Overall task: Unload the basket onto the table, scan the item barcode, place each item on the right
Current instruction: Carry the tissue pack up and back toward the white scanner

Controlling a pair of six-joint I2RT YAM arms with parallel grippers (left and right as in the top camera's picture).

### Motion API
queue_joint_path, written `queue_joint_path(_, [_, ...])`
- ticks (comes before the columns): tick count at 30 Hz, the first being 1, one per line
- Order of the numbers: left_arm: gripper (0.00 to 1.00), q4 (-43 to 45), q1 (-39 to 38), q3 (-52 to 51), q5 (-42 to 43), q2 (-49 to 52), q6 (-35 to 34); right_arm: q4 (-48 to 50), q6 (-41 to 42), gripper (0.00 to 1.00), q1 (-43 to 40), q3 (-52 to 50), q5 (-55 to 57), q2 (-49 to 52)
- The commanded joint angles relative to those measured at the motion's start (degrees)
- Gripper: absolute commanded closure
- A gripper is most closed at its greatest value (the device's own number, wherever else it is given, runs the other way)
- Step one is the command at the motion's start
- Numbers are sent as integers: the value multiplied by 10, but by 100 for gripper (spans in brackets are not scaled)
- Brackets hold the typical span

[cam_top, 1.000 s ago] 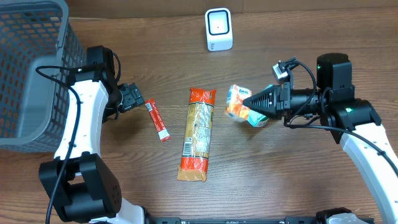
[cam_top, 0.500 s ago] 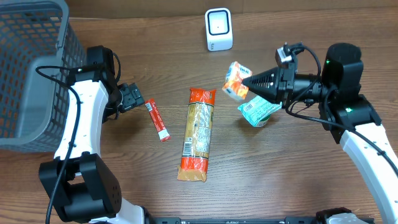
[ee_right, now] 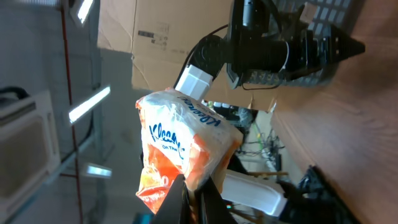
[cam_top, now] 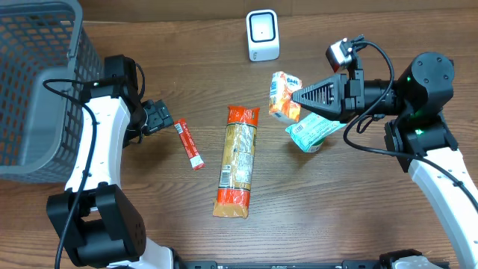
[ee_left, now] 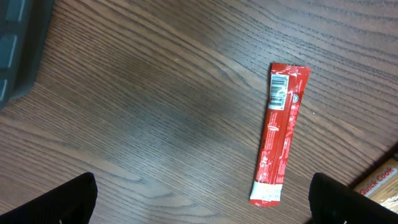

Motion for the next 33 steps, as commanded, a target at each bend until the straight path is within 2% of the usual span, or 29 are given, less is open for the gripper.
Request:
queue_joint_path(1, [0,1,0,6,-3,-6,5,26,69,96,-1,11,7,-4])
queue_joint_path(9, [0,1,0,6,-3,-6,5,221,240,96,-1,11,14,-4])
queue_joint_path(15, [0,0,0,6,-3,-6,5,345,327,96,-1,11,61,-4])
queue_joint_path(25, [0,1,0,6,-3,-6,5,430,416,97,-1,11,116,-4])
queue_joint_path(30, [0,1,0,6,-3,-6,5,524,419,96,-2,11,128,-4])
queue_joint_path(33, [0,0,0,6,-3,-6,5,547,419,96,-2,11,129,-4])
